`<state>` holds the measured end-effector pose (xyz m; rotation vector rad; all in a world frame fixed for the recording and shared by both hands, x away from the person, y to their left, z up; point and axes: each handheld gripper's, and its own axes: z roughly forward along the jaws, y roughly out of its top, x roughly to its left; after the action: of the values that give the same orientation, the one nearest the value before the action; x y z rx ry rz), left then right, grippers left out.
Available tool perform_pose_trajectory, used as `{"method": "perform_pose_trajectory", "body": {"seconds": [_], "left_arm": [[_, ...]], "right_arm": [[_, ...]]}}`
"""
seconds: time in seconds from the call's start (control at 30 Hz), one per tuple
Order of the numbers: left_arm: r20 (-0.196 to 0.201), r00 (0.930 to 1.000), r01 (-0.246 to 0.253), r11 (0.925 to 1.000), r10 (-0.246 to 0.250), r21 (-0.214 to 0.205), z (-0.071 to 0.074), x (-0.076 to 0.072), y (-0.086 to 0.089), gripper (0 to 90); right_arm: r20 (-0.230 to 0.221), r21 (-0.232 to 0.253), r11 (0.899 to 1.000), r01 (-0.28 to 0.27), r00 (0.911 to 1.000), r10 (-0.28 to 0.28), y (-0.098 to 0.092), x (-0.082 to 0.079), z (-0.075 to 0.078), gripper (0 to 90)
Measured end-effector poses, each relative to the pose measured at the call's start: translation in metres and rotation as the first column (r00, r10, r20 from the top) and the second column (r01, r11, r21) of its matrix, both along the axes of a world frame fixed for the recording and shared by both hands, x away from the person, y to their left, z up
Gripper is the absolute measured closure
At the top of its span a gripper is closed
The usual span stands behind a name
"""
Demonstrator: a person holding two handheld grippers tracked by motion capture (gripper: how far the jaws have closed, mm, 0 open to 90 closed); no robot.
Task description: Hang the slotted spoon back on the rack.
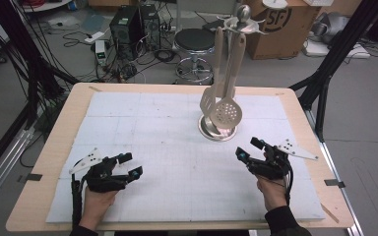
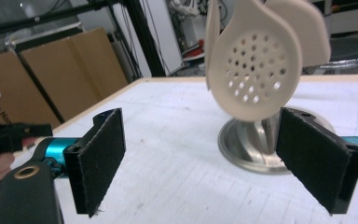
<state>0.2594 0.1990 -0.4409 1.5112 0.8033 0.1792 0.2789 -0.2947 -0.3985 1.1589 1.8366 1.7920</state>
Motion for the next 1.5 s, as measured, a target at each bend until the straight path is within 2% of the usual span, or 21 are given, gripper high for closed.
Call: {"method": "perform_pose_trajectory", "body": {"seconds": [0.23, 0.4, 0.63, 0.8, 1.07, 1.5], "left_arm": [[-0.009, 1.0, -0.003, 1.0, 0.003, 0.004, -0.002, 0.0, 0.0, 20.9], [-0.01, 0.9999, -0.006, 0.9999, 0.006, 0.009, -0.004, 0.001, -0.002, 20.9], [-0.017, 0.9998, -0.006, 0.9996, 0.006, 0.026, -0.006, 0.001, -0.004, 20.8], [-0.014, 0.9999, -0.009, 0.9997, 0.009, 0.022, -0.006, 0.001, -0.003, 20.8], [-0.016, 0.9998, -0.01, 0.9997, 0.01, 0.024, -0.007, 0.001, -0.004, 20.7], [-0.018, 0.9998, -0.009, 0.9996, 0.009, 0.028, -0.008, 0.001, -0.005, 20.3]], "right_arm": [[-0.035, -0.047, 0.997, -0.06, 0.9977, 0.058, 0.007, -0.005, -0.011, 15.6], [-0.048, -0.033, 0.998, -0.057, 0.9973, 0.056, 0.006, -0.007, -0.018, 15.6], [-0.045, -0.044, 0.997, -0.06, 0.9973, 0.058, 0.006, -0.01, -0.02, 15.6], [-0.05, -0.064, 0.995, -0.07, 0.9965, 0.067, 0.008, -0.013, -0.023, 15.6], [-0.044, -0.055, 0.997, -0.057, 0.9975, 0.055, 0.002, -0.018, -0.031, 15.6], [-0.037, -0.058, 0.997, -0.058, 0.9977, 0.056, 0.002, -0.018, -0.032, 15.6]]}}
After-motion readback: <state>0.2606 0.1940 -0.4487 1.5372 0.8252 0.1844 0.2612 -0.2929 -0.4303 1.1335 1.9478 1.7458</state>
